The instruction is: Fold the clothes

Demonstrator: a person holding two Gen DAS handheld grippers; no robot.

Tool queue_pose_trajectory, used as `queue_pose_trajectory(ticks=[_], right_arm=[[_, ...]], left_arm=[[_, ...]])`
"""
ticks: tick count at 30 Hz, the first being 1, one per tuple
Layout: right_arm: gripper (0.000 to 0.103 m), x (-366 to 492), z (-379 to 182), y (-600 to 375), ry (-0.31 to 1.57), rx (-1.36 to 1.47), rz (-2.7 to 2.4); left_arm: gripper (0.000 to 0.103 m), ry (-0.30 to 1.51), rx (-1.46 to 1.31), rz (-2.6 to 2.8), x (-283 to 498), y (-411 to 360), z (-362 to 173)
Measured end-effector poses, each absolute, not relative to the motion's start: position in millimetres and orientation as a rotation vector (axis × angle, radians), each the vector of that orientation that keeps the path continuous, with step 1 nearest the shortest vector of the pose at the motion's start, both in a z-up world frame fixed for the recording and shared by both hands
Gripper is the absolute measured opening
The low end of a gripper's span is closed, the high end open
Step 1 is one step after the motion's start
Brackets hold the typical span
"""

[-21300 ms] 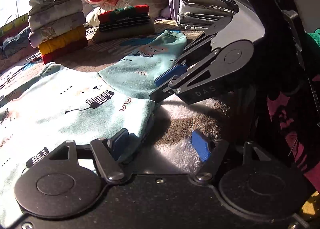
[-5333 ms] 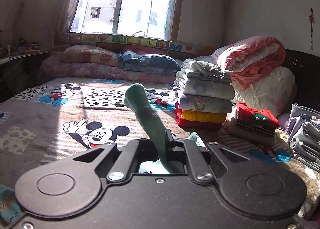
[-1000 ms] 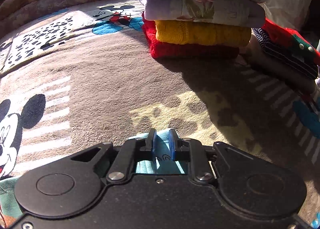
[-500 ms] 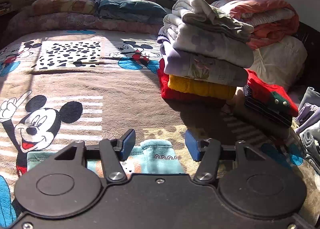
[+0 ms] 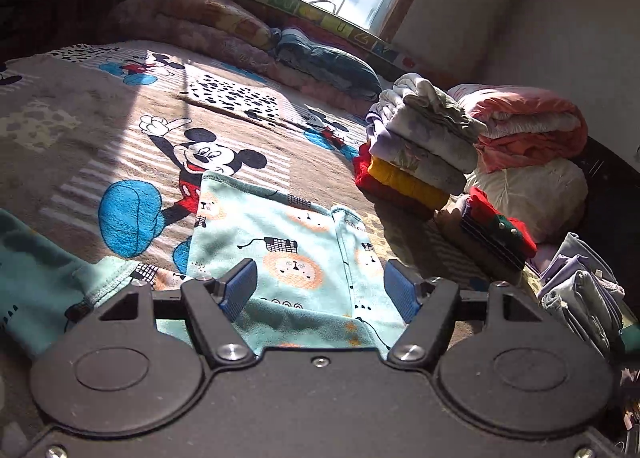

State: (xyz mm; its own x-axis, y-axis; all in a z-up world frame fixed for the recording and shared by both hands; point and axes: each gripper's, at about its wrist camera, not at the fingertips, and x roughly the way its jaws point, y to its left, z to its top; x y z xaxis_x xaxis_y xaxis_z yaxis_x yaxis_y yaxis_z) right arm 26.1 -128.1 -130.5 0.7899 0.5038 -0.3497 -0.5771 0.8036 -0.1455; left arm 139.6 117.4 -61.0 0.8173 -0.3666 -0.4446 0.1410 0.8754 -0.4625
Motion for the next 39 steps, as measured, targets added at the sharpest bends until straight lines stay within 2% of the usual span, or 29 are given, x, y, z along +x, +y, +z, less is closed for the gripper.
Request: queue_pose_trajectory(ticks=[3,5,7,13,18,20,21,30,32,34,39], right_arm=[[0.088,36,-148,-119,0.369,-0.240,0.623],[0.098,40,-176,-104,0.424,-0.321,0.637],[0.099,38,-175,-105,0.409,-0.301,0.640],[0.088,27,-158,-112,0.408,-0.296,0.613],[0.088,28,-156,-114,0.389,-0.285,0.604],[0.088,28,-156,-115,0.390,-0.283,0.602],[0.088,28,-156,-115,0.390,-0.282,0.602],[0.088,35,-152,-123,0.401,-0.247,0.602],[0.088,38,-152,-125,0.405,-0.238,0.607],[0.088,40,-152,-126,0.405,-0.230,0.616],[0.088,45,-153,-128,0.409,-0.214,0.642]], left_arm=[[0.069,0.553,-0.509,-0.251,114,130,-77],[0.069,0.557,-0.569,-0.233,97,138,-88],[0.069,0.566,-0.593,-0.216,89,145,-95],[0.069,0.581,-0.631,-0.153,89,168,-109],[0.068,0.596,-0.734,-0.084,103,190,-123],[0.063,0.602,-0.775,-0.056,109,199,-129],[0.057,0.604,-0.799,-0.048,112,202,-132],[0.041,0.625,-0.855,0.012,141,214,-143],[0.031,0.626,-0.843,0.025,147,214,-144],[0.008,0.621,-0.820,0.028,151,211,-141],[0.004,0.553,-0.754,-0.051,161,191,-110]])
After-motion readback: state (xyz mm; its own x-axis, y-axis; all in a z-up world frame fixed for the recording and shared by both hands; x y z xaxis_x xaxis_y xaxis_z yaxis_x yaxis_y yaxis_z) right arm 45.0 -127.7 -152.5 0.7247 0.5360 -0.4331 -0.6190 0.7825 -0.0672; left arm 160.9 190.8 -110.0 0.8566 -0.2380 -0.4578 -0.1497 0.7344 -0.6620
